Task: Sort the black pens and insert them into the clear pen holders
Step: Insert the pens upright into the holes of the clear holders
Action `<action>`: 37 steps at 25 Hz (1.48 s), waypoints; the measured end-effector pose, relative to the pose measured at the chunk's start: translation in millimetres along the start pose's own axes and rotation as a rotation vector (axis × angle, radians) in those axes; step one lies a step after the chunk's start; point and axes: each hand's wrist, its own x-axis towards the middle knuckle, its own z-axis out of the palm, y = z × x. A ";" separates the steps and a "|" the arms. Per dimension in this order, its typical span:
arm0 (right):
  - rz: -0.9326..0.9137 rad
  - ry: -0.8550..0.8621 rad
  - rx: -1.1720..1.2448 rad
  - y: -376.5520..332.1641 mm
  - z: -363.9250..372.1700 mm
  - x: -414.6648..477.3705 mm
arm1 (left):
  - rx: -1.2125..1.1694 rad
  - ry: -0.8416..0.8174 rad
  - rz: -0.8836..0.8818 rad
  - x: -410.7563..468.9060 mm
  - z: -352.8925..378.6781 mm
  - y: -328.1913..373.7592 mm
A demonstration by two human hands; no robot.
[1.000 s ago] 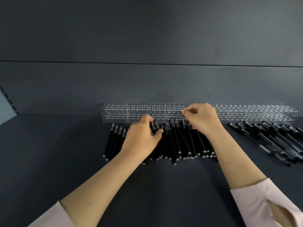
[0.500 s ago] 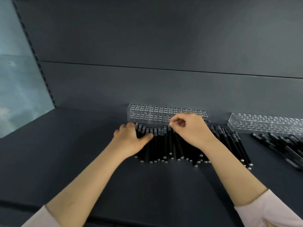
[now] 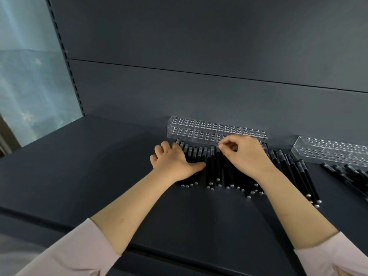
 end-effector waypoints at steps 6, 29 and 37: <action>0.009 0.007 0.004 4.6 -1.8 -0.8 | -0.130 -0.012 -0.017 3.7 -7.3 -11.1; 0.028 0.011 0.075 2.8 -4.6 -2.7 | -0.318 -0.111 0.017 0.0 -22.5 -6.5; 0.303 -0.163 0.599 -34.8 8.1 18.6 | -1.014 -0.298 0.068 14.7 -47.2 -40.3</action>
